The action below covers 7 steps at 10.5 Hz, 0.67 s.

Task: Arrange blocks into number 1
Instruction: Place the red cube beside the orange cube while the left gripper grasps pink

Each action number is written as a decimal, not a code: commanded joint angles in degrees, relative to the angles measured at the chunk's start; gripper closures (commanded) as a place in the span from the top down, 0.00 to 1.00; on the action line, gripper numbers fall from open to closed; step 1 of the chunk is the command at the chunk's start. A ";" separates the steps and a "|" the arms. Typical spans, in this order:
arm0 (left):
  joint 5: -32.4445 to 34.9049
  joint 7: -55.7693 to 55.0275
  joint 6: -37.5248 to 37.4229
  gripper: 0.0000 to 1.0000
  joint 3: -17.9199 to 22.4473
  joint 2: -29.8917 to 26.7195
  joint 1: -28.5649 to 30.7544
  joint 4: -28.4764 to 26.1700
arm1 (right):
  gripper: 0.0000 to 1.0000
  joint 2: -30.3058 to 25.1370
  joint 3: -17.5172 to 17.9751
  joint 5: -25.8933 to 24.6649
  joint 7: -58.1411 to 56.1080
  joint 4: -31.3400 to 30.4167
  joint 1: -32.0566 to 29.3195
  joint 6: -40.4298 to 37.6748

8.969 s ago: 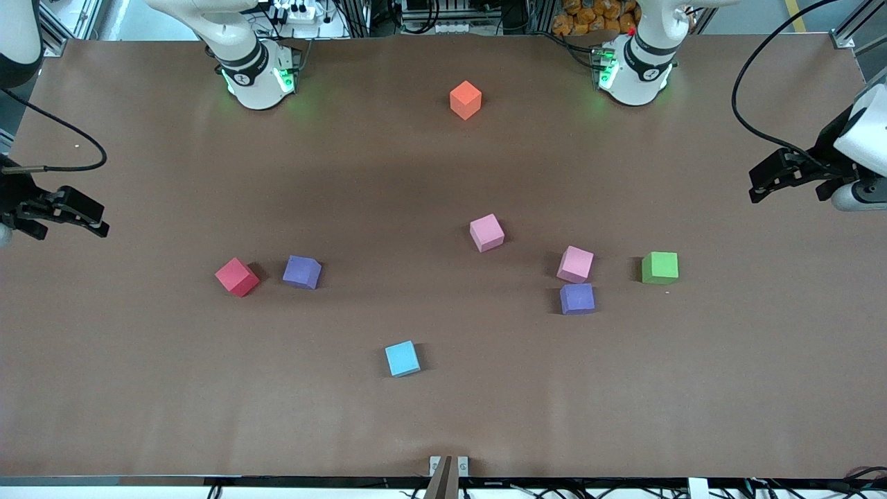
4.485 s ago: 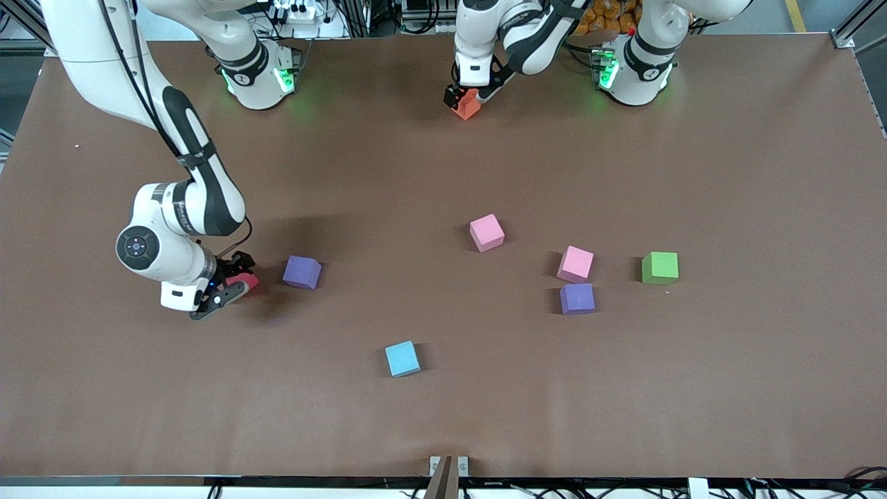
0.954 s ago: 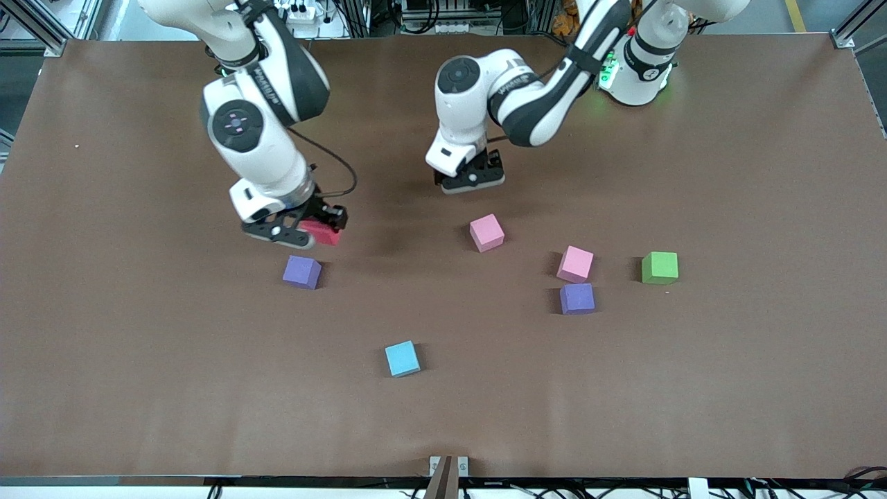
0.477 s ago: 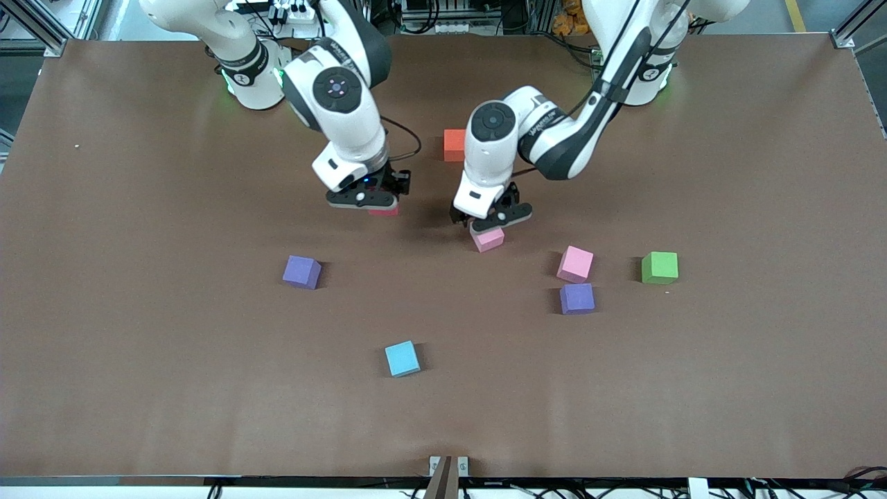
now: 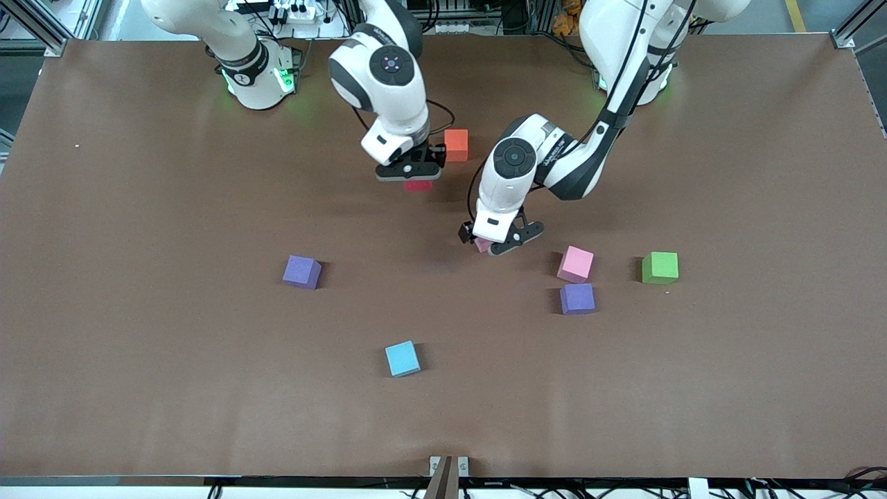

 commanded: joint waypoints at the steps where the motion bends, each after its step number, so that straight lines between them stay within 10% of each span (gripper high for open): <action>1: -2.33 0.40 0.84 1.00 0.53 2.12 -0.51 0.94 | 0.42 2.70 0.23 0.36 2.96 -0.02 3.17 2.92; 2: -2.42 0.32 1.98 1.00 0.53 2.57 -0.51 0.85 | 0.42 3.67 0.23 0.36 4.19 -0.02 4.66 4.75; 5: -2.60 0.31 1.99 0.04 0.53 2.40 -0.42 0.76 | 0.42 6.39 1.38 0.28 6.22 1.29 5.56 7.32; 7: -1.90 2.06 1.99 0.00 1.14 1.96 -0.16 0.85 | 0.42 9.89 1.38 0.19 8.23 4.44 7.13 7.59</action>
